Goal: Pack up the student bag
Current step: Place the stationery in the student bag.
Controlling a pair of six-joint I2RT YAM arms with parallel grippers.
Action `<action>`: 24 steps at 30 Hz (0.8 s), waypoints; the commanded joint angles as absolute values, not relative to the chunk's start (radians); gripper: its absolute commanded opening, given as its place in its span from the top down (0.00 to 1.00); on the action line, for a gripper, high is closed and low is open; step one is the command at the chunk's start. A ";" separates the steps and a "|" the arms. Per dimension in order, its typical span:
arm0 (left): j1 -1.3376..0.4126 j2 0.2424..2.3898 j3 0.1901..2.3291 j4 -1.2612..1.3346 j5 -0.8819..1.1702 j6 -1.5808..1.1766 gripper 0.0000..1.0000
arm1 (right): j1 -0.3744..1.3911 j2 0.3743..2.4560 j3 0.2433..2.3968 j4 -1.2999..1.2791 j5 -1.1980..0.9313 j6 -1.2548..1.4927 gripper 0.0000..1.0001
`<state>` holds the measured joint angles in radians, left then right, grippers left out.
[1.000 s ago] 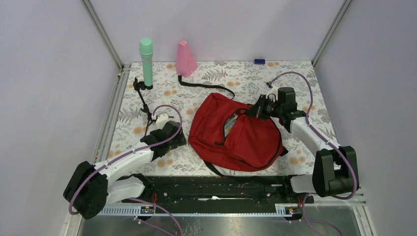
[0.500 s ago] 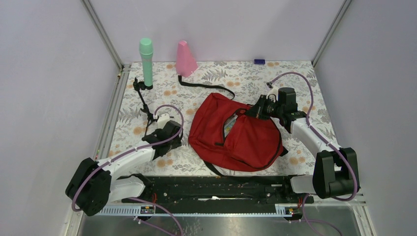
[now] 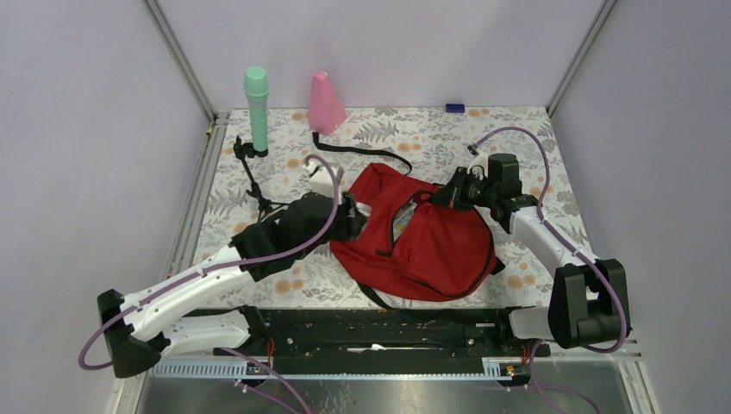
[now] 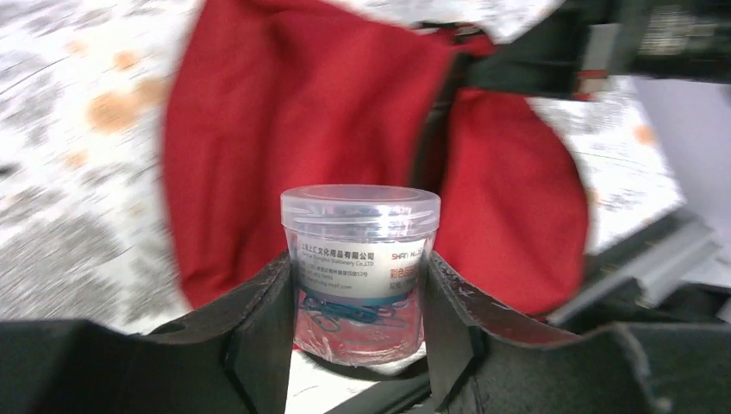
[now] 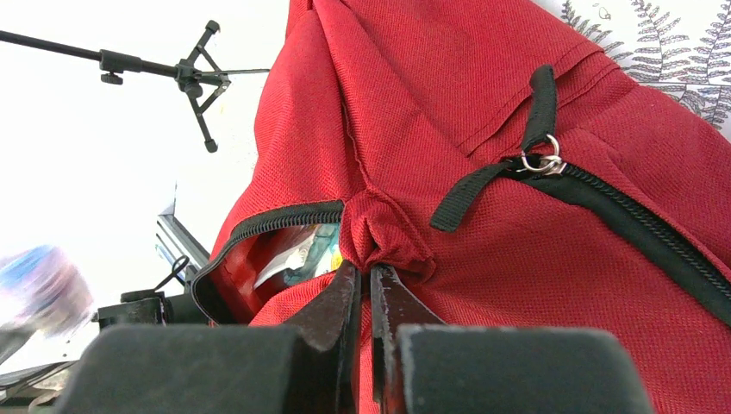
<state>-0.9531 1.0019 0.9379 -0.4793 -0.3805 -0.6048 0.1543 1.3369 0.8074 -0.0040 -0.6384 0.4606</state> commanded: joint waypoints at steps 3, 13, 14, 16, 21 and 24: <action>-1.055 1.223 1.126 -0.298 -0.165 -0.526 0.59 | 0.149 1.288 0.874 -0.008 -0.710 0.467 0.95; -1.042 1.496 1.369 -0.302 -0.015 -0.511 0.58 | 0.149 1.254 0.883 -0.073 -0.707 0.447 0.95; -1.023 1.514 1.368 -0.317 -0.006 -0.522 0.58 | 0.149 1.253 0.884 -0.073 -0.709 0.448 0.95; -0.973 1.541 1.340 -0.323 0.054 -0.564 0.58 | 0.150 1.246 0.885 -0.073 -0.710 0.451 0.95; -0.921 1.545 1.280 -0.281 0.038 -0.527 0.59 | 0.149 1.230 0.887 -0.091 -0.706 0.441 0.95; -0.922 1.555 1.284 -0.285 -0.027 -0.482 0.59 | 0.149 1.226 0.892 -0.106 -0.706 0.434 0.95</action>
